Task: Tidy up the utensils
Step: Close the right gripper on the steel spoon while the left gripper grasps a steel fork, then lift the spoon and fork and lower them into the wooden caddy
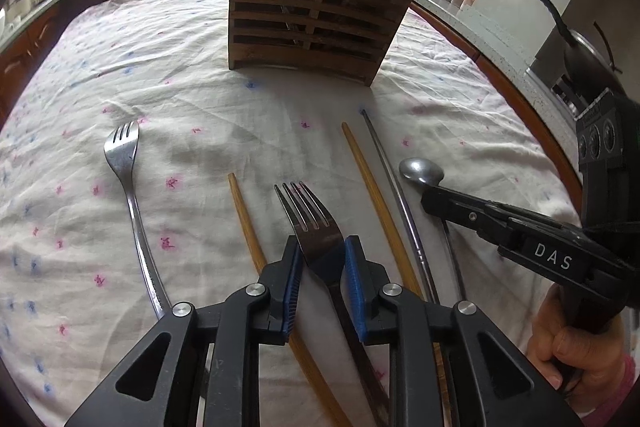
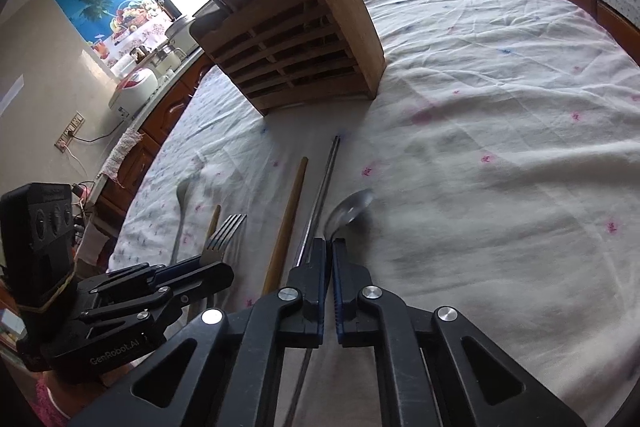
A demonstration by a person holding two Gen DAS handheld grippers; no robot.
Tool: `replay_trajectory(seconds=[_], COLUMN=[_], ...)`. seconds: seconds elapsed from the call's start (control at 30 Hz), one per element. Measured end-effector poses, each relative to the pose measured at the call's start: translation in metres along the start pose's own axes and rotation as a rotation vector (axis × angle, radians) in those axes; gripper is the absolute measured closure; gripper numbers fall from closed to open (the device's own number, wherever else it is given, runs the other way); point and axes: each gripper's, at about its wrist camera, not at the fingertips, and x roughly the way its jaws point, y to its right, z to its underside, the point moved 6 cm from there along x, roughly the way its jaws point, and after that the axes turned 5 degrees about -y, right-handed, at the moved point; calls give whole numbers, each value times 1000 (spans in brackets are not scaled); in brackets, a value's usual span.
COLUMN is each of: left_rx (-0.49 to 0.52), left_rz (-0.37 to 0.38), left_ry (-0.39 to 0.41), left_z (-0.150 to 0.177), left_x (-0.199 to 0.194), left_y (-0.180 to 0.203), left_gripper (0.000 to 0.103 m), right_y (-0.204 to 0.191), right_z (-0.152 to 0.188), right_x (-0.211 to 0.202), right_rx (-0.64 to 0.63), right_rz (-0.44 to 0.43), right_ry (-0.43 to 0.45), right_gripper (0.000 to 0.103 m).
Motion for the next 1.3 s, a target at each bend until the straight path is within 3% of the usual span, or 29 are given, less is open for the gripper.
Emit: replay_trajectory(seconds=[0.57, 1.07, 1.1, 1.13, 1.17, 1.3], left_rx=[5, -1, 1, 0, -1, -2], left_rz=[61, 69, 67, 67, 68, 73], left_ry=[161, 280, 284, 290, 289, 306], left_z=[10, 25, 23, 24, 23, 20], left_x=[-78, -145, -146, -150, -151, -158], left_y=[1, -2, -3, -3, -3, -6], left_gripper=[84, 86, 86, 98, 101, 102], right_y=[-16, -39, -40, -41, -43, -46], right_z=[-14, -22, -23, -24, -25, -31], right_x=[-75, -116, -118, -120, -122, -128], right_rx=[-34, -80, -81, -82, -84, -90], right_rz=[17, 6, 4, 3, 4, -3], right_ry=[208, 313, 319, 325, 331, 350], right_gripper=[101, 101, 101, 101, 101, 101])
